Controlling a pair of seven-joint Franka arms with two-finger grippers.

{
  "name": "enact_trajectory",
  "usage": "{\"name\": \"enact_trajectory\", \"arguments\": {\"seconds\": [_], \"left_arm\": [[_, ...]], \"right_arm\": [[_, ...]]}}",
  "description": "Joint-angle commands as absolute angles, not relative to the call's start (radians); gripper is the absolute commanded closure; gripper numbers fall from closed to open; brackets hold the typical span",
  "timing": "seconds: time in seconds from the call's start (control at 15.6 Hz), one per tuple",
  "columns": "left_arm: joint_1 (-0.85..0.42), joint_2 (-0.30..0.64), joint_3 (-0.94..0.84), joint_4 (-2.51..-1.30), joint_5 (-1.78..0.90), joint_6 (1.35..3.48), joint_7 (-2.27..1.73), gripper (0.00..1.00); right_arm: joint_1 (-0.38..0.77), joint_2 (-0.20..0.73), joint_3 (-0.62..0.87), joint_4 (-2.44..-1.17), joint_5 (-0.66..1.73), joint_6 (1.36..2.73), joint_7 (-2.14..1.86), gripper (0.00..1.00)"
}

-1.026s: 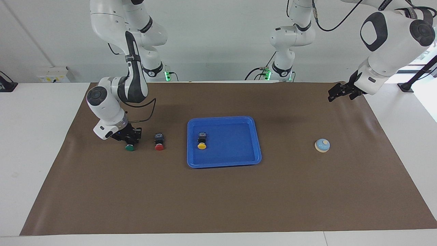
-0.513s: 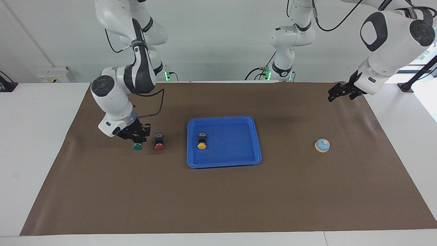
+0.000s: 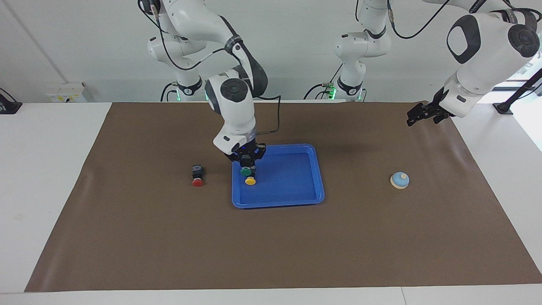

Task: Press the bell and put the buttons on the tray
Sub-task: 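Carry the green button with the right gripper into the tray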

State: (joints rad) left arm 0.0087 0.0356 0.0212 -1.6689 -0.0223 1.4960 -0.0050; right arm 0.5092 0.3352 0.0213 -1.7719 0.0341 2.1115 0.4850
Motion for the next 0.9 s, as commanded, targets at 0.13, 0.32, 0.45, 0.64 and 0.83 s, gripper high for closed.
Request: {"name": "enact_trajectory", "arguments": {"seconds": [0.13,0.32,0.45,0.64,0.83], "left_arm": [[0.005,0.008,0.025,-1.697,-0.023,1.503,-0.002,0.00],[0.005,0.008,0.025,-1.697,-0.021,1.503,-0.002,0.00],[0.005,0.008,0.025,-1.697,-0.023,1.503,-0.002,0.00],[0.005,0.008,0.025,-1.697,-0.021,1.503,-0.002,0.00],[0.005,0.008,0.025,-1.697,-0.023,1.503,-0.002,0.00]], "right_arm": [[0.561,0.434,0.017,-1.710,0.051,2.183,0.560,1.00],[0.571,0.457,0.017,-1.720,0.061,2.223,0.560,1.00],[0.574,0.457,0.017,-1.729,0.061,2.218,0.563,0.92],[0.586,0.457,0.017,-1.752,0.061,2.241,0.580,0.85],[0.588,0.456,0.017,-1.759,0.061,2.246,0.587,0.81]]}}
